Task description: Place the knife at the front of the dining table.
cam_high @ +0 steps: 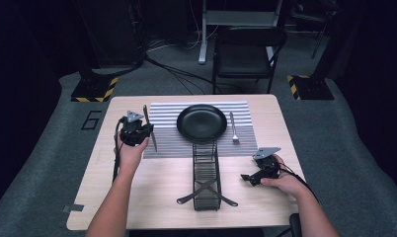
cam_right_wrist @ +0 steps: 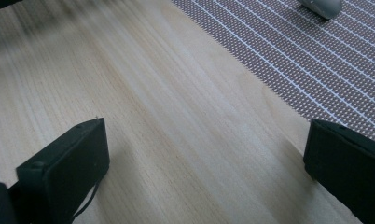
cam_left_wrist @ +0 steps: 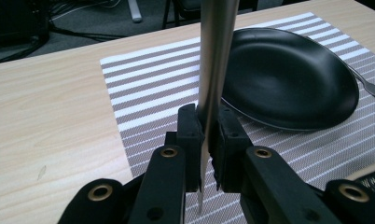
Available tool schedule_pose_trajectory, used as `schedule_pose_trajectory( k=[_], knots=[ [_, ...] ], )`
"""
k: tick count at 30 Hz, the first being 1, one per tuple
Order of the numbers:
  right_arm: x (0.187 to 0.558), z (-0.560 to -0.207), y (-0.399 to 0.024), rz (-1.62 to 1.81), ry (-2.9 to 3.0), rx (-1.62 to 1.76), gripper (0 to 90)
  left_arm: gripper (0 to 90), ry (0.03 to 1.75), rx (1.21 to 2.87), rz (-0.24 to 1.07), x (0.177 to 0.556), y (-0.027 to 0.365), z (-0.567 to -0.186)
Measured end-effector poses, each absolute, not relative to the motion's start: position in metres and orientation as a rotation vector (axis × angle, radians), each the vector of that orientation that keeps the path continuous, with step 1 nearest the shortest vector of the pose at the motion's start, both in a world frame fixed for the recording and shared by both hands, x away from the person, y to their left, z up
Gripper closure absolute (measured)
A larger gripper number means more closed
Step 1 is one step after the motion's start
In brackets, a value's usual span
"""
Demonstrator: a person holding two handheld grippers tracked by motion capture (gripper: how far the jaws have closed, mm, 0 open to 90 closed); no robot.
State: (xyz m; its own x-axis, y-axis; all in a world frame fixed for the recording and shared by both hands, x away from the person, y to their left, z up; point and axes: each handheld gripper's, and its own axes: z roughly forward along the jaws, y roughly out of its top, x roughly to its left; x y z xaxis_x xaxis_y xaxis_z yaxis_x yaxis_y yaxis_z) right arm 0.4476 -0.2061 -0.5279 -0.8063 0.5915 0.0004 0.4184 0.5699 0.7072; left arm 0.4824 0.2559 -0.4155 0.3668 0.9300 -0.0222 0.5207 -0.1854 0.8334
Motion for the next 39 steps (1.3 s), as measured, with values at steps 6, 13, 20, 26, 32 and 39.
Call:
schedule_pose_trajectory(
  k=[6,13,20,26,32,39],
  knots=[
    [0.448,-0.528,-0.206,1.064,2.567,0.841,0.0,82.5,1.278,1.825,0.662,0.493,0.253,-0.418],
    [0.448,-0.528,-0.206,1.064,2.567,0.841,0.0,82.6,1.278,1.820,0.682,0.507,0.243,-0.423],
    [0.448,-0.528,-0.206,1.064,2.567,0.842,0.0,82.7,1.304,1.798,0.664,0.524,0.241,-0.430],
    [0.448,-0.528,-0.206,1.066,2.570,0.839,0.0,82.7,1.327,1.741,0.630,0.535,0.238,-0.439],
    [0.448,-0.528,-0.206,1.067,2.571,0.837,0.0,82.7,1.351,1.712,0.631,0.548,0.231,-0.448],
    [0.448,-0.528,-0.207,1.068,2.572,0.835,0.0,82.7,1.414,1.677,0.626,0.555,0.228,-0.454]
  ],
)
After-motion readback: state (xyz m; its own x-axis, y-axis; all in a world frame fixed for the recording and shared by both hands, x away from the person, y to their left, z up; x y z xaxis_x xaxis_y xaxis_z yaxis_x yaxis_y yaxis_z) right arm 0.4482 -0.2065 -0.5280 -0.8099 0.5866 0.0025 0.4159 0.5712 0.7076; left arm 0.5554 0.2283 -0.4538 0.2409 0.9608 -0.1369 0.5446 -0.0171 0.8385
